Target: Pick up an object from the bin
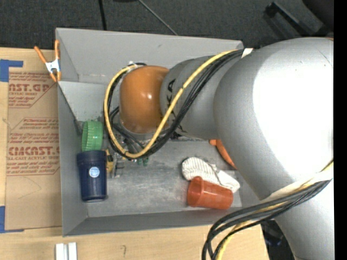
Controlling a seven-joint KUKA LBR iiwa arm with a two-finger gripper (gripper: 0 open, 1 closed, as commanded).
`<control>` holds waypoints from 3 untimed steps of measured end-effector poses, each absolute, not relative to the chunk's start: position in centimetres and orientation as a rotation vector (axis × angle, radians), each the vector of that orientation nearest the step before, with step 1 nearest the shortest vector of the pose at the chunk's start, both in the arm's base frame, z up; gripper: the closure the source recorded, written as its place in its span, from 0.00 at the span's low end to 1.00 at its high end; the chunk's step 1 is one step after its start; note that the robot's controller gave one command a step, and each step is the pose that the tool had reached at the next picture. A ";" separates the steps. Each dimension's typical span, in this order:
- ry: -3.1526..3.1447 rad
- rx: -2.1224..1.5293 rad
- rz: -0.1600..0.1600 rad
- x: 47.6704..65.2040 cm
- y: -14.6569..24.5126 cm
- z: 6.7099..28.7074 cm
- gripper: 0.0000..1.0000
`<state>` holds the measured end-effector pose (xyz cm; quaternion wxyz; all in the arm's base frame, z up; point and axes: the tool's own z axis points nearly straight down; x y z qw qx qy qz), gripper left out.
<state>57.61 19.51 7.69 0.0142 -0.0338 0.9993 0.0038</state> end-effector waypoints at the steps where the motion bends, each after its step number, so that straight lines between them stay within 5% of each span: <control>1: 3.145 -0.105 -0.004 57.2 20.3 11.9 1.00; 2: 3.143 -0.153 -0.002 56.3 19.0 17.9 1.00; 3: 3.130 -0.168 0.001 57.1 19.3 21.3 1.00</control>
Offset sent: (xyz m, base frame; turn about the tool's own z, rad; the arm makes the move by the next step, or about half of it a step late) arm -0.0150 -0.0128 0.1209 -0.0400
